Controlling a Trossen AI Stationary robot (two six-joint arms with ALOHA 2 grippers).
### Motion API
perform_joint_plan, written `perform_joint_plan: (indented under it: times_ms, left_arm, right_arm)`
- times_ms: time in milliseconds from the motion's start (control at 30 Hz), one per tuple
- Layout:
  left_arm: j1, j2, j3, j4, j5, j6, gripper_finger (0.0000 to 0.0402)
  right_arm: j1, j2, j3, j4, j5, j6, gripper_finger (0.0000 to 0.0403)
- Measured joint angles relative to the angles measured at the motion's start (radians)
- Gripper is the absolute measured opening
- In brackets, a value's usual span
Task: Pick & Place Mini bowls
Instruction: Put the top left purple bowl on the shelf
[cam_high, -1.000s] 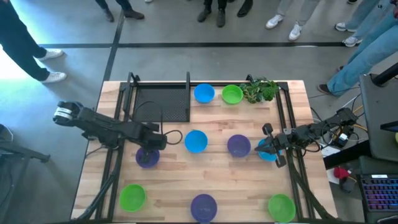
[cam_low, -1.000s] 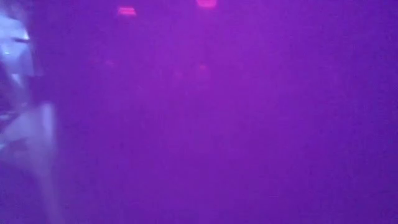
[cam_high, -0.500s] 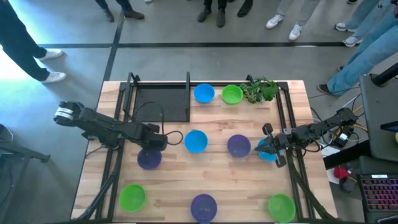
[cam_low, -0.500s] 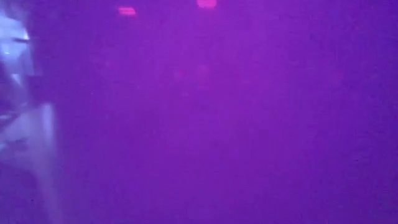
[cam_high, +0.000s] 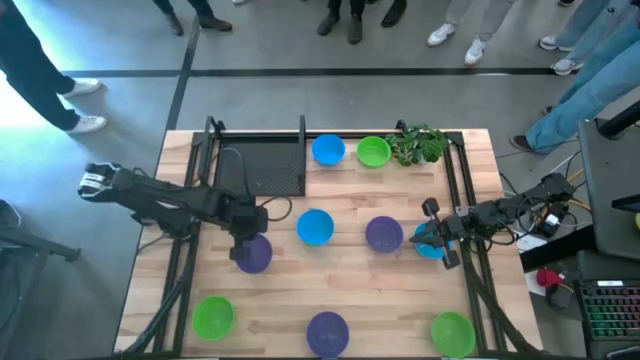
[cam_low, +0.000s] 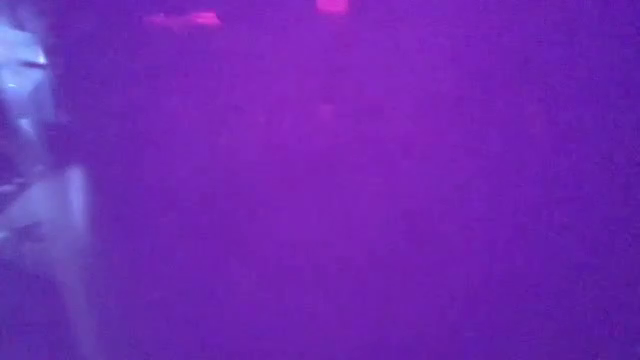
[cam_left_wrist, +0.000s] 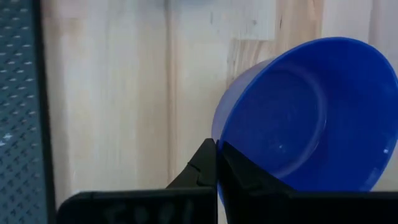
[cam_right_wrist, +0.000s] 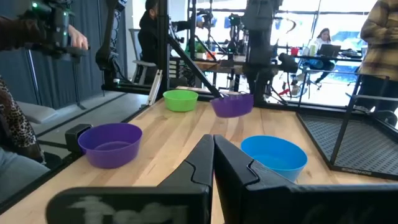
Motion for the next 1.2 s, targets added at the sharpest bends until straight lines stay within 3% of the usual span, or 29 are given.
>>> perform_joint_plan:
  times_ms: [200, 400, 967, 1200]
  left_arm:
    - [0.049, -0.037, 0.07, -0.086, -0.083, -0.015, 0.0]
    - [0.17, -0.042, 0.156, -0.157, -0.139, -0.022, 0.0]
    - [0.743, -0.031, 0.221, -0.176, -0.128, 0.218, 0.0]
    - [0.911, 0.02, 0.221, -0.111, -0.129, 0.284, 0.0]
  right_arm:
    - [0.0, 0.0, 0.0, 0.0, 0.0, 0.0, 0.0008]
    - [0.0, 0.0, 0.0, 0.0, 0.0, 0.0, 0.0008]
    - [0.0, 0.0, 0.0, 0.0, 0.0, -0.001, 0.0008]
    - [0.0, 0.0, 0.0, 0.0, 0.0, -0.005, 0.0008]
